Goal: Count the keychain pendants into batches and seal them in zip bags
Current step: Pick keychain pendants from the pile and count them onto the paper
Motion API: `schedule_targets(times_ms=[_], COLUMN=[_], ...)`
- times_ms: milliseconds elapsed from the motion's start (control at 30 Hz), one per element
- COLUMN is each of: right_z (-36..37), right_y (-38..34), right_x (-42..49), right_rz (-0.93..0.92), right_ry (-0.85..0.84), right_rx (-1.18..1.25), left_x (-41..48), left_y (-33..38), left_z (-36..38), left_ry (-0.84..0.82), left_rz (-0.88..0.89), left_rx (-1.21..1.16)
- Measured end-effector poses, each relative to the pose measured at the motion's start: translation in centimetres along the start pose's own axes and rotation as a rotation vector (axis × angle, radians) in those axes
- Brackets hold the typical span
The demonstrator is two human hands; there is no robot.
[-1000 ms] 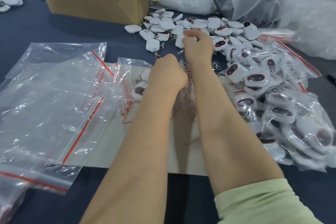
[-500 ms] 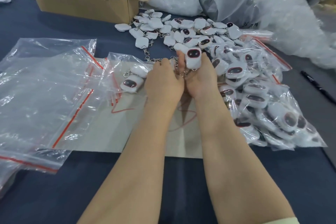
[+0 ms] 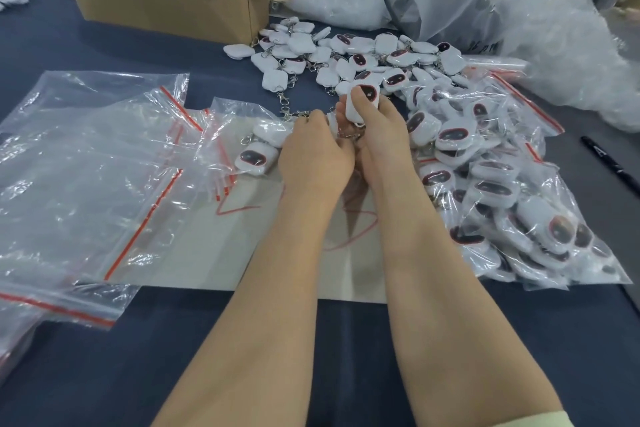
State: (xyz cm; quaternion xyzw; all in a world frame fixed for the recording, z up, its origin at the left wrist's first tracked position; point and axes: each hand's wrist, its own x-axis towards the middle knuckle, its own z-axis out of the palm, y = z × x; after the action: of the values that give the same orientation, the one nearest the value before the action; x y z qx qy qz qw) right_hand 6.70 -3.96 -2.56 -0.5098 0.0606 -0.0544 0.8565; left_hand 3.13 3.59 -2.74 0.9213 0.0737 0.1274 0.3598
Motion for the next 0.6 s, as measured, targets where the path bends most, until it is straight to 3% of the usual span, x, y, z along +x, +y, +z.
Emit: schedule_targets(times_ms=[600], right_z=[0.25], right_y=[-0.11], right_x=[-0.29], right_rz=[-0.019], right_ry=[-0.032], right_rx=[-0.079], left_x=[0.14], left_y=[-0.15], left_z=[0.2], left_ry=[0.042], left_rz=[-0.008], left_rx=[-0.037])
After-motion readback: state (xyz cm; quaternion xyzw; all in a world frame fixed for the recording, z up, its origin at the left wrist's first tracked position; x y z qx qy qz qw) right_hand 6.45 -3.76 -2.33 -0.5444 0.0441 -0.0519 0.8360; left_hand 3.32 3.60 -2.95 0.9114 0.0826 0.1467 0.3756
